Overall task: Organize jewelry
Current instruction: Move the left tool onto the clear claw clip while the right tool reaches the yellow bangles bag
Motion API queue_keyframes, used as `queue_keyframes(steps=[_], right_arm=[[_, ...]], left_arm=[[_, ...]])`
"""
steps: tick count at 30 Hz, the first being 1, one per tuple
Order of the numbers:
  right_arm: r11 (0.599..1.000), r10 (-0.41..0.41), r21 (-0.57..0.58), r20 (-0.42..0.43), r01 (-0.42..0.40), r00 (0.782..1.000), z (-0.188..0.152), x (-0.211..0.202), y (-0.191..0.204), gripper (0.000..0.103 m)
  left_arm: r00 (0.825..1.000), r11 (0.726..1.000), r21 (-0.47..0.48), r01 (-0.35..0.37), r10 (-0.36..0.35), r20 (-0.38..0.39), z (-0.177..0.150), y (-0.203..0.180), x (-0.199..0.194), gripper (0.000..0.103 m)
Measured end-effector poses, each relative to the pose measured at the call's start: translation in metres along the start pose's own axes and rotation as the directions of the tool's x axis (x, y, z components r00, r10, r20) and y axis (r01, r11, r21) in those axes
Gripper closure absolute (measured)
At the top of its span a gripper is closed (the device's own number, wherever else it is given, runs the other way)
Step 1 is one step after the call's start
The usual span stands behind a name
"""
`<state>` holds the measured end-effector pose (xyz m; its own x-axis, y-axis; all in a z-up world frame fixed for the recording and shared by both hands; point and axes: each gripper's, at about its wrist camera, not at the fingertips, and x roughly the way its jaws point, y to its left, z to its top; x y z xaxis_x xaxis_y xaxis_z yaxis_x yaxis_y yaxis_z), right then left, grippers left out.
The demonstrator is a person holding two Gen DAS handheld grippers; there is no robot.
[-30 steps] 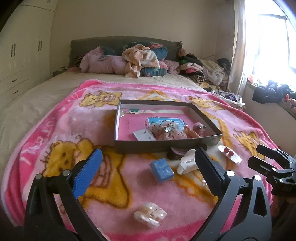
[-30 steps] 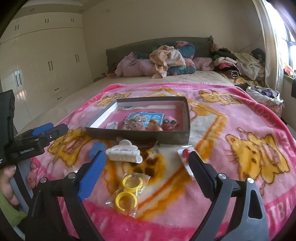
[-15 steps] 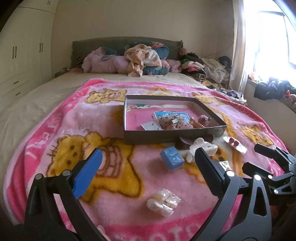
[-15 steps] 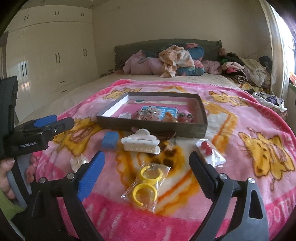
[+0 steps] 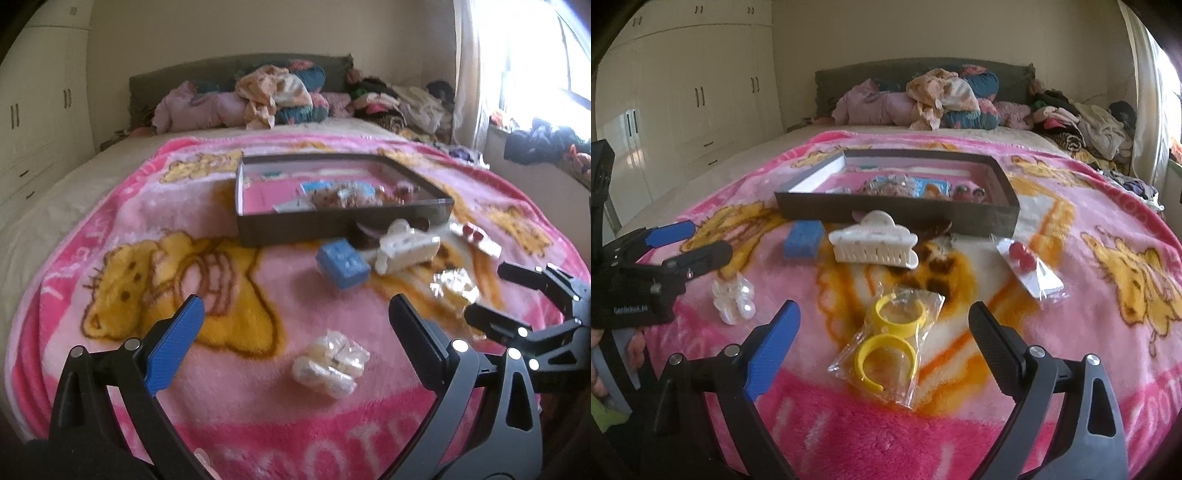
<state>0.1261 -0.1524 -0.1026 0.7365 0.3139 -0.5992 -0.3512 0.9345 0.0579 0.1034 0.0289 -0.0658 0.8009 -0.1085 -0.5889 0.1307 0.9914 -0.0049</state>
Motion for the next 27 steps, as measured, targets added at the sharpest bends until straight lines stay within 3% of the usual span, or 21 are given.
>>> queue_keyframes(steps=[11,18,22,27], right_arm=[[0.999,-0.019,0.050,-0.053,0.022,0.998,-0.009,0.022,-0.012,0.015],[0.999,-0.021,0.024,-0.070,0.023,0.997,-0.016,0.028,-0.008,0.036],[1.000,-0.014,0.015,-0.065,0.015,0.998,-0.019,0.027,-0.009,0.058],[0.999,-0.002,0.039,-0.052,0.004,0.999,-0.019,0.024,-0.017,0.066]], left_arm=[[0.997,0.998,0.039,0.039,-0.037,-0.065,-0.015,-0.008,0.019,0.012],[0.994,0.996,0.072,0.043,-0.036,-0.104,-0.021,-0.015,0.031,0.012],[0.991,0.995,0.082,0.049,-0.039,-0.127,-0.024,-0.018,0.037,0.024],[0.990,0.994,0.087,0.065,-0.053,-0.134,-0.024,-0.021,0.038,0.048]])
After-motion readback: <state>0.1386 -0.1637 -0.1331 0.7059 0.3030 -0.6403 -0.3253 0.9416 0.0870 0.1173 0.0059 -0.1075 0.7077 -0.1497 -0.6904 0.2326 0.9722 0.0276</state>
